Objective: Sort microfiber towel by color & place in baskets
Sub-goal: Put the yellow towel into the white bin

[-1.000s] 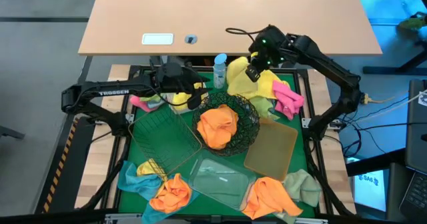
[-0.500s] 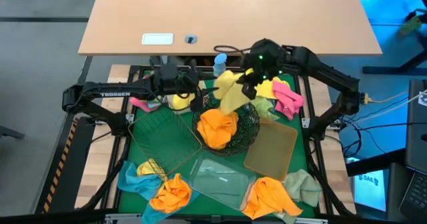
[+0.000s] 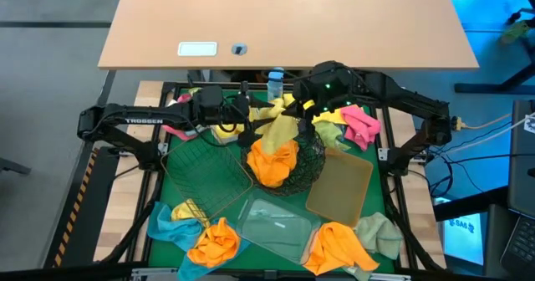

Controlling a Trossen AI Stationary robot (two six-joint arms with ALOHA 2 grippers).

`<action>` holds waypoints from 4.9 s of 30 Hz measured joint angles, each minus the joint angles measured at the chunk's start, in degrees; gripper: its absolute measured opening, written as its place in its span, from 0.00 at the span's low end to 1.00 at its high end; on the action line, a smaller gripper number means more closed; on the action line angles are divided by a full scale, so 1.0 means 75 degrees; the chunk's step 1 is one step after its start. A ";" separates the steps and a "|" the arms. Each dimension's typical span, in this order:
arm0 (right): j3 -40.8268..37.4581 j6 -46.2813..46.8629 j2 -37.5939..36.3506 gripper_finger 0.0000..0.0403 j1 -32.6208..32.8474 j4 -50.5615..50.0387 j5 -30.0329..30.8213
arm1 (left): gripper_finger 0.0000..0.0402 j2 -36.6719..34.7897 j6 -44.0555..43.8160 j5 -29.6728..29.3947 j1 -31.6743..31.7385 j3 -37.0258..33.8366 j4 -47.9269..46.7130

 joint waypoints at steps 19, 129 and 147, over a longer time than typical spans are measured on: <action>0.0000 -0.0100 0.0022 0.01 -0.0013 0.0889 0.0005 | 0.41 0.0000 -0.0145 0.0000 -0.0406 0.0003 0.0542; -0.8724 0.1372 -0.2927 0.59 -0.2816 -0.1296 0.3658 | 0.36 0.0149 -0.1951 -0.0428 0.2378 -0.0421 -0.5779; -0.8737 0.1593 -0.1607 0.59 -0.2816 -0.1187 0.3627 | 0.36 0.0149 -0.1547 -0.0490 0.2409 0.0532 -0.7396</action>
